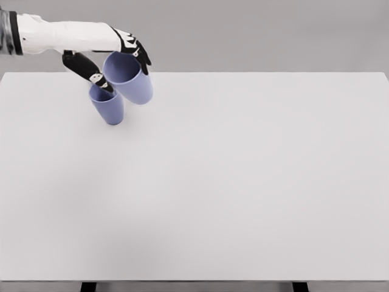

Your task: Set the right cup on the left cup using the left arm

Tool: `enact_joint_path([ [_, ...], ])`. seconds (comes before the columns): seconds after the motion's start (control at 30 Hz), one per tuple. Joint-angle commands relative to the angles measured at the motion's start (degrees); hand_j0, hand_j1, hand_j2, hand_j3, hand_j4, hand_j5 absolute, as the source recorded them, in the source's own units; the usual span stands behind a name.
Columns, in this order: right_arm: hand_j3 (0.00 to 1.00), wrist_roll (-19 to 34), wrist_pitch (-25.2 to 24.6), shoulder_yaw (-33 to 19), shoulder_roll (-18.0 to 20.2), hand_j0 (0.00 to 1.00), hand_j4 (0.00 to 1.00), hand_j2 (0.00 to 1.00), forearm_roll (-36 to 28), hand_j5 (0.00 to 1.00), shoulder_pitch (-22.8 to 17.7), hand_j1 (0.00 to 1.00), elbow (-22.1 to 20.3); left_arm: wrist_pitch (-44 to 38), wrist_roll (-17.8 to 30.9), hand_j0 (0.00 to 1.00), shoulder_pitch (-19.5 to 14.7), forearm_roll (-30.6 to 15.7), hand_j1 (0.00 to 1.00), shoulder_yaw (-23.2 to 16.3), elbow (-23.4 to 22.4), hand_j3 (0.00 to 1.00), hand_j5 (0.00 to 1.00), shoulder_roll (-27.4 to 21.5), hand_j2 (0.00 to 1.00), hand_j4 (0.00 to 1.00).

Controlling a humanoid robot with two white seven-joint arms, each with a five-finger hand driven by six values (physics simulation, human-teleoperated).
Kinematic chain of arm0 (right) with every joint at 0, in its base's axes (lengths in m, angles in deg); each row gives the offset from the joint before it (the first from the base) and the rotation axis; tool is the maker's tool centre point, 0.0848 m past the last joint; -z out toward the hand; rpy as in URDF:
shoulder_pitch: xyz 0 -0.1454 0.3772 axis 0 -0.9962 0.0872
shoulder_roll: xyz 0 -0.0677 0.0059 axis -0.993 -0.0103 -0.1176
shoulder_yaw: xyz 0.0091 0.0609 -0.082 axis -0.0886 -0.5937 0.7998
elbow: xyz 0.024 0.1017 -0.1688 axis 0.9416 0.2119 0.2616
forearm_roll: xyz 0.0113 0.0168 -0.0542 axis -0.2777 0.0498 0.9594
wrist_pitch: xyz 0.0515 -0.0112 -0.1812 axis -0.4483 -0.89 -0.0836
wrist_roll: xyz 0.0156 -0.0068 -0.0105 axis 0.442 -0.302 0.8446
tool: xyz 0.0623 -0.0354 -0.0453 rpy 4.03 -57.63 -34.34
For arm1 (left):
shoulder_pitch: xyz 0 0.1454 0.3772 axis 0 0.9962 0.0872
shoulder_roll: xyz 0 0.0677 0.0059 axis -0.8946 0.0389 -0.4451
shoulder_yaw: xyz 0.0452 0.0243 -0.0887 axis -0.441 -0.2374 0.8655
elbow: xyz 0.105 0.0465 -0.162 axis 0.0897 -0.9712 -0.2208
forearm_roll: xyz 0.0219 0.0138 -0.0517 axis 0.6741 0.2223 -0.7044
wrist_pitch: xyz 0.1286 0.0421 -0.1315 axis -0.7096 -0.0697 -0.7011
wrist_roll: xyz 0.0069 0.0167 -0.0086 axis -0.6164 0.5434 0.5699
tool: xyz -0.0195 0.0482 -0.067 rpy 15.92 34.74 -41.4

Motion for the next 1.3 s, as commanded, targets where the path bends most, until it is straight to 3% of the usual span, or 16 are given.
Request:
enact_joint_path([
  [0.0, 1.00, 0.01, 0.01, 0.00, 0.00, 1.00, 1.00, 1.00, 0.02, 1.00, 0.00, 1.00, 0.00, -0.20, -0.02, 0.60, -0.17, -0.50, 0.60, -0.15, -0.26, 0.60, 0.60, -0.61, 0.60, 0.60],
  [0.93, 1.00, 0.01, 0.01, 0.00, 0.00, 1.00, 1.00, 1.00, 0.02, 1.00, 0.00, 1.00, 0.00, -0.20, -0.02, 0.61, -1.93, 0.47, 0.61, -1.82, -12.82, 0.61, 0.61, -1.13, 0.61, 0.61],
  [1.27, 1.00, 0.01, 0.01, 0.00, 0.00, 1.00, 1.00, 1.00, 0.02, 1.00, 0.00, 1.00, 0.00, -0.12, -0.02, 0.61, -1.41, 0.38, 0.61, -1.82, -14.23, 0.61, 0.61, -0.52, 0.61, 0.61],
])
